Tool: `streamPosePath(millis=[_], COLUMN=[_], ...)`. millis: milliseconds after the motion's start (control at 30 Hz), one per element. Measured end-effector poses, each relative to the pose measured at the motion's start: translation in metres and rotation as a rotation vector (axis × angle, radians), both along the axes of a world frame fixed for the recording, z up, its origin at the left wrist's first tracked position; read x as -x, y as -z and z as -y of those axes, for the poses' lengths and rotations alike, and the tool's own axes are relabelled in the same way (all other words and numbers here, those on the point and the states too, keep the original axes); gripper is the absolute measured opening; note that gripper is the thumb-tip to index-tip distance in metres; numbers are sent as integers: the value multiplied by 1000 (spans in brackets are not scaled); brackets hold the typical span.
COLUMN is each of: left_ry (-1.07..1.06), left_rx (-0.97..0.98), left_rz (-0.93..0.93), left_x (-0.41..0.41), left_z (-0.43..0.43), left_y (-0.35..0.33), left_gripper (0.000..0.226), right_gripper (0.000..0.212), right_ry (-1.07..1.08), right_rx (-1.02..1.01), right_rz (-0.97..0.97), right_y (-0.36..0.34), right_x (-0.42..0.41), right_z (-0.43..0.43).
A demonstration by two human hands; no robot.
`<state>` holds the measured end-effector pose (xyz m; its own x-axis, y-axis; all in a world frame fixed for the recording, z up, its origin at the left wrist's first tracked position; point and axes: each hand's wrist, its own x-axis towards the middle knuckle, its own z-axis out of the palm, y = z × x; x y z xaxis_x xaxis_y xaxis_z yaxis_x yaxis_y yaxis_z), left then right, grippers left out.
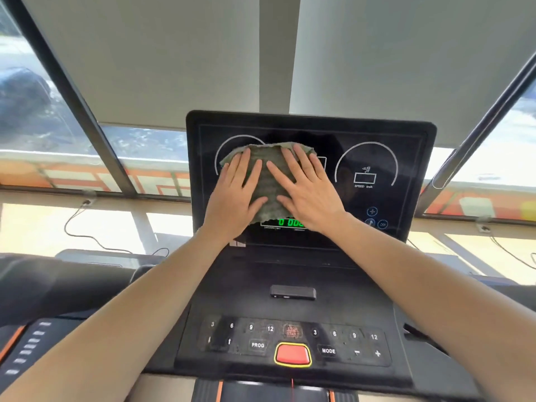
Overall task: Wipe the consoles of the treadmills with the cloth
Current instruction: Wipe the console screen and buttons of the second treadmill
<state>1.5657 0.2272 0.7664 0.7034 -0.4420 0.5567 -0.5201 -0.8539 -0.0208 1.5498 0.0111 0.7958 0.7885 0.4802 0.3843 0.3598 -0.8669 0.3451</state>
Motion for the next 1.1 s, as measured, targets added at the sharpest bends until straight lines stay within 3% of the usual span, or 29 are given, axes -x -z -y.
streamPosePath(millis=[333,867,1100], left_ry=[-93,-40,4], left_rx=[-5,-21,-19], left_rz=[38,-103,-76], left_x=[-40,46,54], left_z=[-42,-87,-94], left_y=[-44,100,115], left_gripper=[80,76,59], right_gripper=[77,79,76], right_ry=[0,-22,10], right_rx=[-68,-50,-120], right_rz=[73,-162,-200], right_y=[-42,97,120], right_x=[-42,55,73], right_z=[-49,-79,-83])
